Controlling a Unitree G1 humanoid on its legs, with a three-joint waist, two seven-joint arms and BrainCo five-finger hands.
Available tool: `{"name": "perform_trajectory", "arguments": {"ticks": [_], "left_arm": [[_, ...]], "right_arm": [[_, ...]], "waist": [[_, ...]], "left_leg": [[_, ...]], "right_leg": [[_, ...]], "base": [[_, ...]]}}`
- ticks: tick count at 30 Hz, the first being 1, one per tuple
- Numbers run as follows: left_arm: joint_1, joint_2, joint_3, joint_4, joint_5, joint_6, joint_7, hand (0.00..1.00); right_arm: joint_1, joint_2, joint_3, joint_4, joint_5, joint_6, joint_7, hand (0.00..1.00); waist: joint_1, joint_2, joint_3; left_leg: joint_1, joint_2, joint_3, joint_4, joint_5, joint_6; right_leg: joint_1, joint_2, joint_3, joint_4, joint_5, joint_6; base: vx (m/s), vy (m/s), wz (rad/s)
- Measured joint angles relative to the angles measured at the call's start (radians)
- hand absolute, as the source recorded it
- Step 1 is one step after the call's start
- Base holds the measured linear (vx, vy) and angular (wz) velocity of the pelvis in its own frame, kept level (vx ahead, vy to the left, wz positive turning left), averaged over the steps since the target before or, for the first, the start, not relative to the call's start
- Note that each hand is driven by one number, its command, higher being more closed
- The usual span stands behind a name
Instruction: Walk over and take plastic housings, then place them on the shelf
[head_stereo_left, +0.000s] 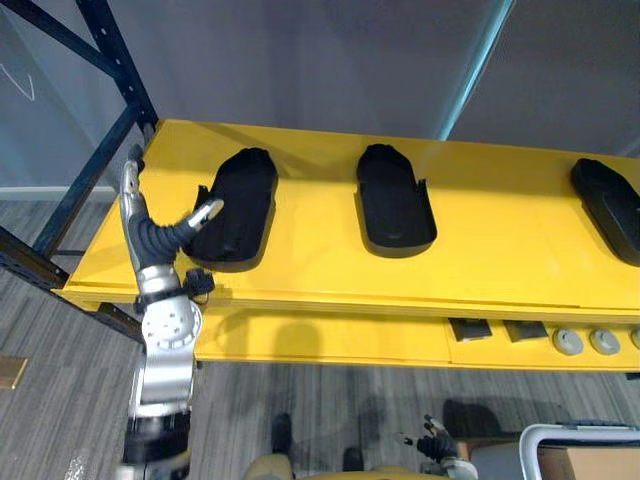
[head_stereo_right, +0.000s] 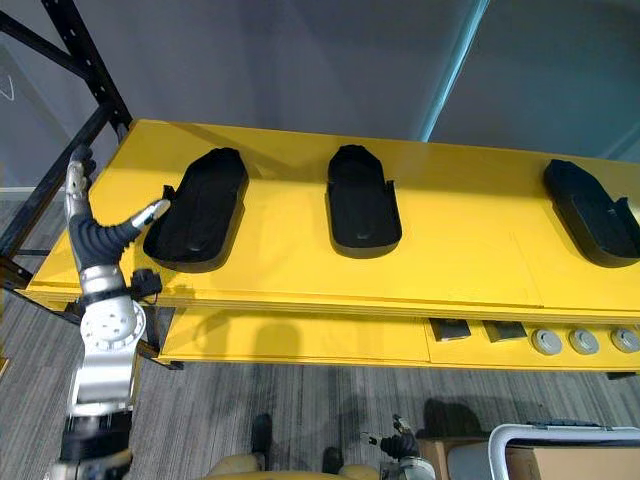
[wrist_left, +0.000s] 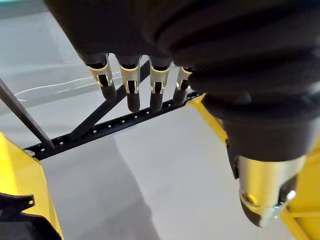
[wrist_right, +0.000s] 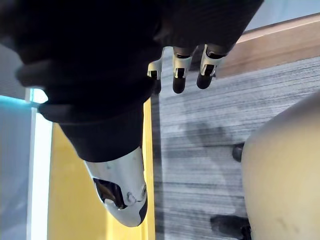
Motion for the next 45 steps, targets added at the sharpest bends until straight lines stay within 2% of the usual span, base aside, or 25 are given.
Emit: {"name": "perform_trajectory", "arguments": {"ticks": [4, 6, 8, 13, 19, 30, 34, 36, 45], "left_arm": [[0.124, -0.056, -0.001, -0.025, -0.004, -0.021, -0.006, 1.0], [0.153, -0.089, -0.011, -0.019, -0.022, -0.021, -0.028, 1.0], [0.154, -0.105, -0.014, -0.013, -0.035, -0.021, -0.041, 1.0], [0.156, -0.11, -0.061, 0.075, -0.046, -0.026, -0.094, 1.0], [0.11, -0.117, -0.121, 0.199, -0.043, -0.018, -0.111, 1.0], [-0.032, -0.081, -0.135, 0.471, -0.001, 0.008, -0.109, 1.0], [-0.088, -0.042, -0.133, 0.566, 0.002, 0.025, -0.109, 1.0], [-0.115, -0.019, -0.124, 0.594, 0.013, 0.029, -0.106, 1.0], [-0.146, 0.026, -0.121, 0.656, 0.038, 0.005, -0.106, 1.0]], "right_arm": [[0.022, 0.009, 0.003, -0.038, -0.001, 0.0, -0.006, 0.0], [0.034, 0.005, 0.018, -0.047, -0.001, 0.001, -0.014, 0.0], [0.037, 0.004, 0.02, -0.055, -0.001, 0.004, -0.018, 0.0], [0.037, 0.003, 0.051, -0.071, -0.002, 0.01, -0.019, 0.0], [0.038, 0.002, 0.055, -0.072, -0.01, 0.011, -0.021, 0.0], [0.038, -0.009, 0.037, -0.061, -0.01, 0.012, -0.021, 0.0], [0.026, -0.011, 0.037, -0.046, -0.011, 0.012, -0.02, 0.0], [0.01, -0.011, 0.037, -0.02, -0.016, 0.012, -0.018, 0.0], [-0.012, -0.019, 0.037, 0.018, -0.019, 0.019, -0.016, 0.0]], "waist": [[0.004, 0.0, 0.0], [0.023, -0.002, -0.001], [0.026, -0.002, -0.001], [0.024, -0.005, -0.012], [0.021, -0.003, -0.021], [0.018, 0.031, -0.061], [0.012, 0.028, -0.06], [-0.001, 0.02, -0.061], [-0.009, 0.016, -0.057]], "left_leg": [[0.007, 0.001, 0.001, 0.0, -0.009, 0.007], [0.006, 0.0, 0.006, 0.001, -0.011, 0.008], [0.004, -0.001, 0.014, 0.001, -0.011, 0.008], [0.005, 0.0, 0.041, 0.001, -0.011, 0.008], [0.013, 0.001, 0.056, 0.001, -0.016, 0.015], [0.022, 0.003, 0.07, -0.006, -0.009, 0.016], [0.022, 0.001, 0.07, -0.006, -0.009, 0.016], [0.02, 0.0, 0.07, -0.006, -0.01, 0.015], [0.019, 0.001, 0.07, -0.007, -0.013, 0.011]], "right_leg": [[0.01, -0.006, -0.009, 0.0, -0.001, 0.003], [0.01, -0.009, -0.013, 0.001, -0.001, 0.006], [0.01, -0.011, -0.021, 0.003, -0.006, 0.013], [0.009, -0.017, -0.023, 0.01, -0.009, 0.018], [0.008, -0.017, 0.001, 0.009, -0.009, 0.019], [-0.004, -0.016, 0.026, 0.016, -0.021, 0.037], [-0.005, -0.017, 0.029, 0.013, -0.022, 0.038], [-0.004, -0.017, 0.03, 0.006, -0.022, 0.037], [-0.006, -0.015, 0.033, 0.003, -0.022, 0.036]], "base": [[-0.01, -0.006, 0.07], [-0.02, 0.005, 0.04], [-0.02, 0.002, 0.11], [0.0, 0.001, 0.02], [0.02, -0.01, -0.1], [0.01, -0.012, -0.06], [0.0, -0.001, -0.01], [0.0, 0.0, 0.0], [0.0, 0.0, 0.0]]}}
